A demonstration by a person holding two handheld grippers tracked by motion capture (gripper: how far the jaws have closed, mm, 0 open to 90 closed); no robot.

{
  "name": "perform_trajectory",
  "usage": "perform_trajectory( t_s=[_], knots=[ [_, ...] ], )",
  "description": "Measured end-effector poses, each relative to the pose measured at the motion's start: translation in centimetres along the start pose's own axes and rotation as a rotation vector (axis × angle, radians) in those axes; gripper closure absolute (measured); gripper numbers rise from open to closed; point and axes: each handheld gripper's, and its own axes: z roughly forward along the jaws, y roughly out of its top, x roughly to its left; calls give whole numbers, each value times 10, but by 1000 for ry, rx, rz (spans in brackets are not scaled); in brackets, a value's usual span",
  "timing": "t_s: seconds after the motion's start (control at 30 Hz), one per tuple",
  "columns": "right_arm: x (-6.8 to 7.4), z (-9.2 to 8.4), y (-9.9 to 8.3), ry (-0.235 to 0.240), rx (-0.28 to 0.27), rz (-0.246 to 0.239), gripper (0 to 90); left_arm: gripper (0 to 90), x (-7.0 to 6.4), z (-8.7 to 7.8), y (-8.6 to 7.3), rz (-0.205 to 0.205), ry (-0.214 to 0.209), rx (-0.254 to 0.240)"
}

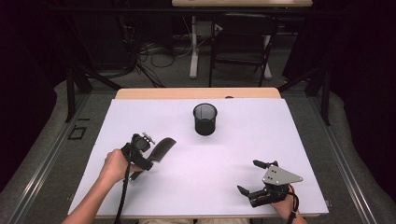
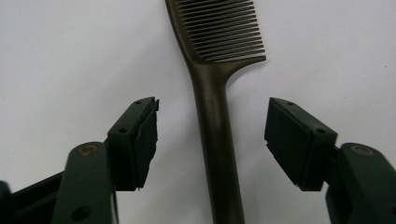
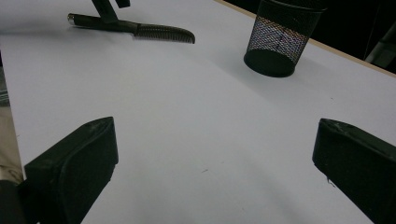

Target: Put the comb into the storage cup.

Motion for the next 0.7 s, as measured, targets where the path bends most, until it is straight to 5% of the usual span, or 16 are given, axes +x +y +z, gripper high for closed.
perform_trajectory(
  t_s=[0.3,0.7],
  knots=[
    [0,0,0,-2,7,-1,0,513,0,3,6,-9,3,31],
    [1,0,1,2,5,-7,0,573,3,11,8,-30,-8,60]
  ],
)
